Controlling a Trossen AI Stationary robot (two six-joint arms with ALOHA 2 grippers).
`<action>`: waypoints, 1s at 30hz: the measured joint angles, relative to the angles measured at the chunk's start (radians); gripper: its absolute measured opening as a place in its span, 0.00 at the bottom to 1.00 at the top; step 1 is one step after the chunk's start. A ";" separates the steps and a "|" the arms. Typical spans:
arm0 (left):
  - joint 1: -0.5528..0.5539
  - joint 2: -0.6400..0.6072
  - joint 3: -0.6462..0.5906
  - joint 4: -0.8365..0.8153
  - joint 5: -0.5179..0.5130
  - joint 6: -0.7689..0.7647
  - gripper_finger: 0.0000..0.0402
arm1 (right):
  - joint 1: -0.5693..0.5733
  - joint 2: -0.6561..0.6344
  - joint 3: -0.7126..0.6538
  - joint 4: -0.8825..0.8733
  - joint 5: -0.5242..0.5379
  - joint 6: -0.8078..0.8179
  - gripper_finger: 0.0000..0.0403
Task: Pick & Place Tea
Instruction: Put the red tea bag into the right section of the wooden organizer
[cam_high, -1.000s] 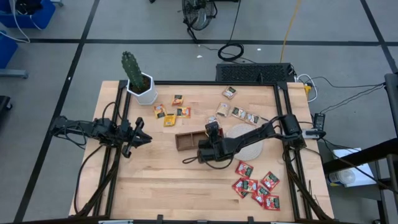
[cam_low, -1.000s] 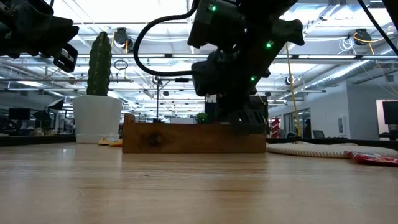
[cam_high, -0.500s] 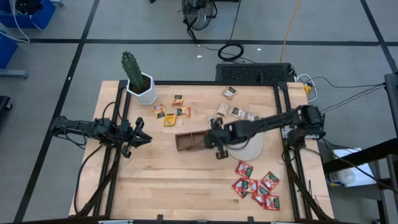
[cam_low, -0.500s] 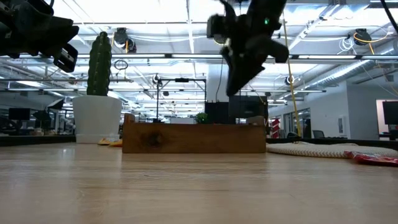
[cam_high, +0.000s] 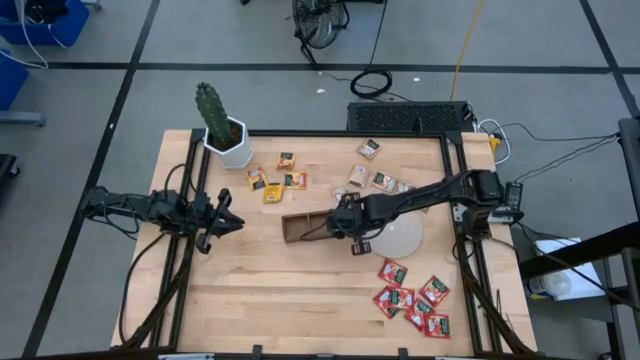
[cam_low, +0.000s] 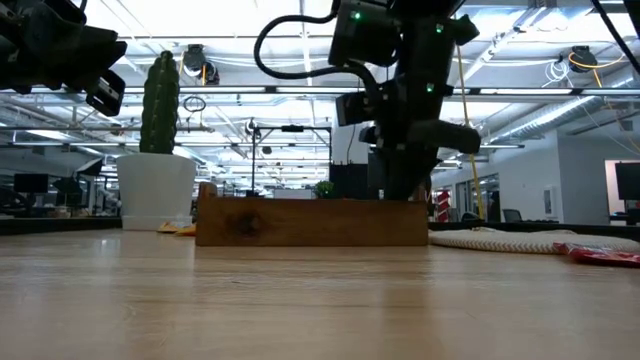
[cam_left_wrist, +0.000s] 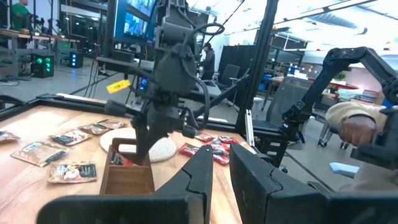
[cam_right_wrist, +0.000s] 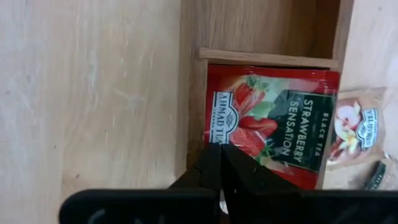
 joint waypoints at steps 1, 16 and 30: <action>0.000 0.000 0.000 0.000 0.000 0.000 0.14 | -0.001 0.003 0.000 0.002 -0.001 -0.002 0.00; 0.000 0.000 0.000 0.001 0.000 0.000 0.14 | -0.027 0.078 0.004 0.028 -0.061 0.007 0.00; 0.000 0.000 0.000 0.001 0.000 0.000 0.14 | 0.058 0.100 0.000 0.071 0.337 0.077 0.00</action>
